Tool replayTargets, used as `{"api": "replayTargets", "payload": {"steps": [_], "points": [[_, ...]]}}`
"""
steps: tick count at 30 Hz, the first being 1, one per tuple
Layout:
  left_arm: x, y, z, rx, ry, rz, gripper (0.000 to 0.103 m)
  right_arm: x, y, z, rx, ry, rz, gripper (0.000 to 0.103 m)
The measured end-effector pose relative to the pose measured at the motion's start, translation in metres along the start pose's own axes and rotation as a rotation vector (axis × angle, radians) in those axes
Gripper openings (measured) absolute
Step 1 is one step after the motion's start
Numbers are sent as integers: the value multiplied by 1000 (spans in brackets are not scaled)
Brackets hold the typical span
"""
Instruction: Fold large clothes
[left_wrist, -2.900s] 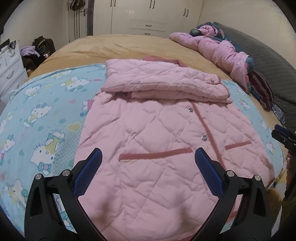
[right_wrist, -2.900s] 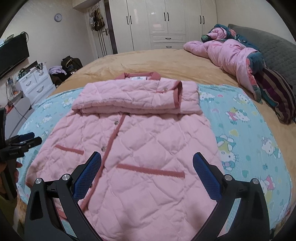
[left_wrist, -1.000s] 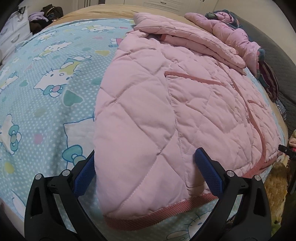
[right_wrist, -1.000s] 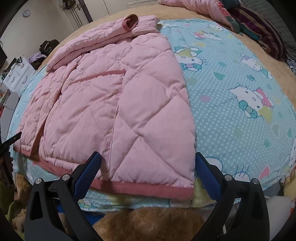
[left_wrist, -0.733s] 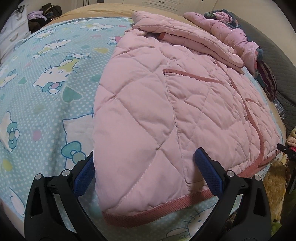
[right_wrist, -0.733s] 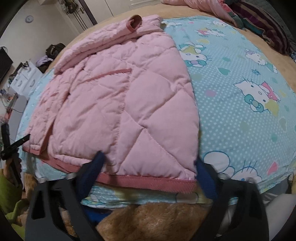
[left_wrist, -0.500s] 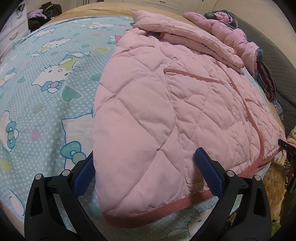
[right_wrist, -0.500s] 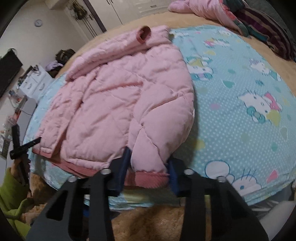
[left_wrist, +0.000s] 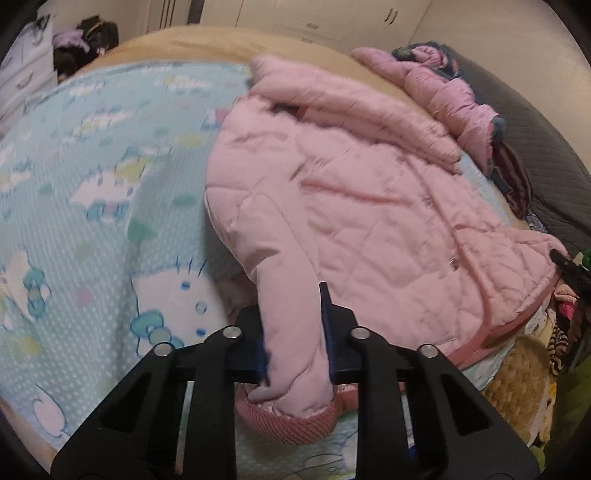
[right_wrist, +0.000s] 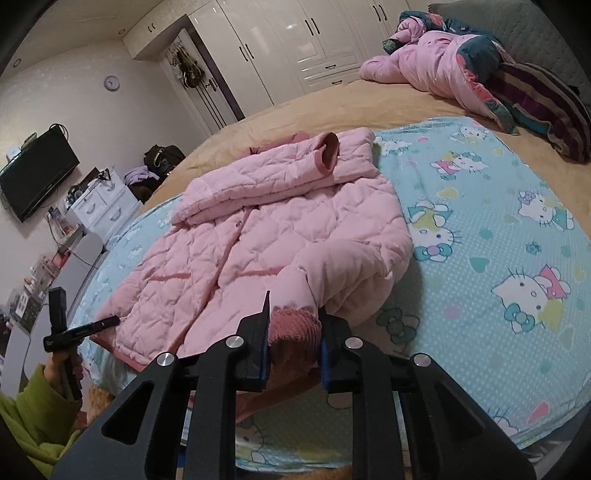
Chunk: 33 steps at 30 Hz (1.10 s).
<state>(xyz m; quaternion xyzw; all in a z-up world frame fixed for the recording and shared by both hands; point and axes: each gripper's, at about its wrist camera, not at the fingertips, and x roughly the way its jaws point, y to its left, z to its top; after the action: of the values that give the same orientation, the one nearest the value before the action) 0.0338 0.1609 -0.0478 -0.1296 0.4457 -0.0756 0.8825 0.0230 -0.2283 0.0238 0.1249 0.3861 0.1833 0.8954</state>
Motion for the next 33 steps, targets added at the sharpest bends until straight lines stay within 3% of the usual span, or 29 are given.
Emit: {"api": "replayTargets", "payload": {"steps": [7,12,18,20,22,25,28,29,30,32,33], "points": [[-18,-18,31,39,-84,-32,11,-3,1,1,3,-8,-6,18],[-17,-25,37,54,-99,-35,11,3,-6,-11,25,51,-36,19],[-20,-25,39,47,-108,-44,11,10,-25,-37,93,138,-83,41],[-22,-25,40,49,-113,-46,11,17,-30,-47,119,182,-95,59],[-24,-27,41,51,-118,-49,11,23,-34,-55,135,219,-112,68],[-27,-29,44,54,-125,-53,11,38,-42,-68,158,305,-163,75],[-29,-31,47,61,-131,-51,11,40,-54,-77,216,310,-149,83],[-29,-31,47,61,-133,-53,11,40,-54,-77,214,306,-133,74],[-30,-31,48,62,-134,-53,11,39,-51,-77,210,299,-73,58],[-30,-31,49,64,-136,-54,11,32,-43,-71,171,267,-40,29],[-30,-32,51,64,-137,-56,11,28,-40,-67,158,245,-18,24]]}}
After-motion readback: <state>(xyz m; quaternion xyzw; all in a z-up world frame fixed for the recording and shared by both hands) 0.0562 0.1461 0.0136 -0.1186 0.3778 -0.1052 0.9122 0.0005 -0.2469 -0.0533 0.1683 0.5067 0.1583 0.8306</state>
